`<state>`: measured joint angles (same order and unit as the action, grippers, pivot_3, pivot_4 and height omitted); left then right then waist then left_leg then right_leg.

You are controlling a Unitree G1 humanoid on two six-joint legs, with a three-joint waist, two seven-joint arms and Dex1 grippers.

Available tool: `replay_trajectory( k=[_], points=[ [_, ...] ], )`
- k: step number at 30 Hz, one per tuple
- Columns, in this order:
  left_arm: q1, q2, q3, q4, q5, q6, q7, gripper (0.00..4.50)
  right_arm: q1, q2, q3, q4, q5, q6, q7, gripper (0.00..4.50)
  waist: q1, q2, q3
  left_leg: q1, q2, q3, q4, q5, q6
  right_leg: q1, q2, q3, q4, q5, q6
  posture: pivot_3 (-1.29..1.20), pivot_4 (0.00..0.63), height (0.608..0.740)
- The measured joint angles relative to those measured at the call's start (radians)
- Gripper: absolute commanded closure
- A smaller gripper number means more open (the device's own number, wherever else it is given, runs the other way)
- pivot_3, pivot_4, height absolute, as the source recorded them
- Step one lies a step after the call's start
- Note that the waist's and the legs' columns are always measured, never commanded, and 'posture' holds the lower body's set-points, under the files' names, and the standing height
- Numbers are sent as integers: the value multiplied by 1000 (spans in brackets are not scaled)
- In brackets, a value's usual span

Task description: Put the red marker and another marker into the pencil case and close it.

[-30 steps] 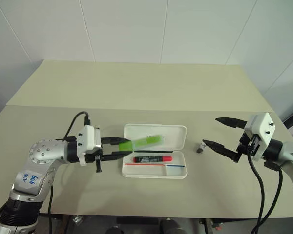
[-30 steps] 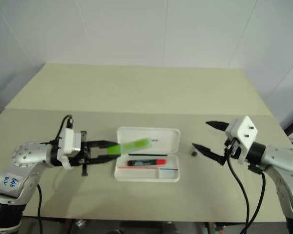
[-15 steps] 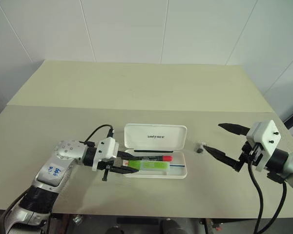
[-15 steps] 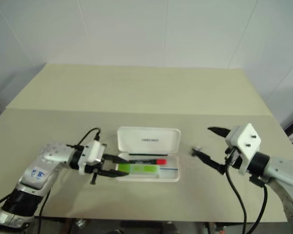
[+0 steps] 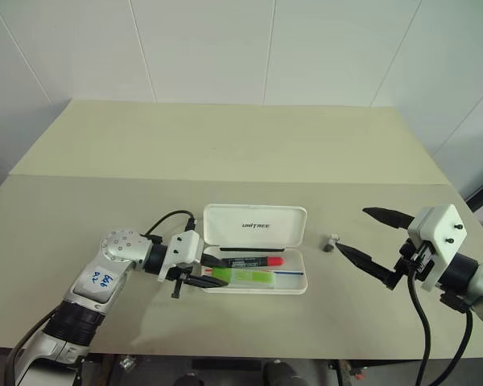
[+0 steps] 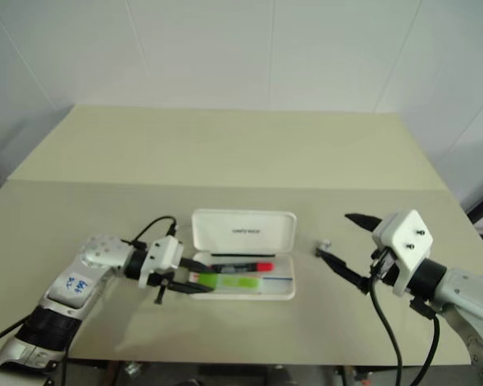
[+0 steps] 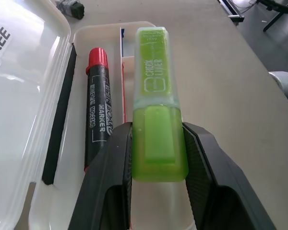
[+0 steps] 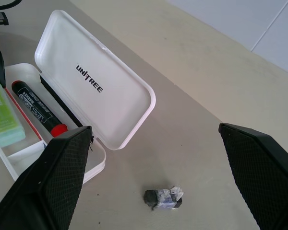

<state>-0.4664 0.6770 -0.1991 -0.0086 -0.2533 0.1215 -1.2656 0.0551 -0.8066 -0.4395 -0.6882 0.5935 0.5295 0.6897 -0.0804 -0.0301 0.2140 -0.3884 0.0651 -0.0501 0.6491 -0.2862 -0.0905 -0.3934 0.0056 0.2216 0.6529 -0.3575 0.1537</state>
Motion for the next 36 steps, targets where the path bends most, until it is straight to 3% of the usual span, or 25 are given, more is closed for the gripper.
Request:
replay_trajectory(
  k=[10, 20, 30, 36],
  points=[
    [0, 0, 0, -15, 17, 21, 27, 3389, -5, 23, 2, 1, -2, -7, -14, 0, 0, 0, 0, 0, 0, 0, 0, 0, 0, 0, 0, 0, 0, 0, 0, 0, 150, 740],
    [4, 16, 0, -26, 16, 48, -4, 27, -12, 30, 21, 8, -15, -24, -14, 0, 0, 0, 0, 0, 0, 0, 0, 0, 0, 0, 0, 0, 0, 0, 0, 0, 150, 740],
    [30, 17, 32, -58, -20, 45, -5, 27, -27, 67, 62, 23, -25, -19, -50, 0, 0, 0, 0, 0, 0, 0, 0, 0, 0, 0, 0, 0, 0, 0, 0, 0, 150, 740],
    [61, 18, 66, -86, -74, 40, -25, 27, -26, 171, 101, 22, -46, 100, -238, 0, -1, 0, 0, 0, 0, 0, 0, 0, 0, 0, 0, 0, 1, 0, 0, 0, 150, 740]
  ],
)
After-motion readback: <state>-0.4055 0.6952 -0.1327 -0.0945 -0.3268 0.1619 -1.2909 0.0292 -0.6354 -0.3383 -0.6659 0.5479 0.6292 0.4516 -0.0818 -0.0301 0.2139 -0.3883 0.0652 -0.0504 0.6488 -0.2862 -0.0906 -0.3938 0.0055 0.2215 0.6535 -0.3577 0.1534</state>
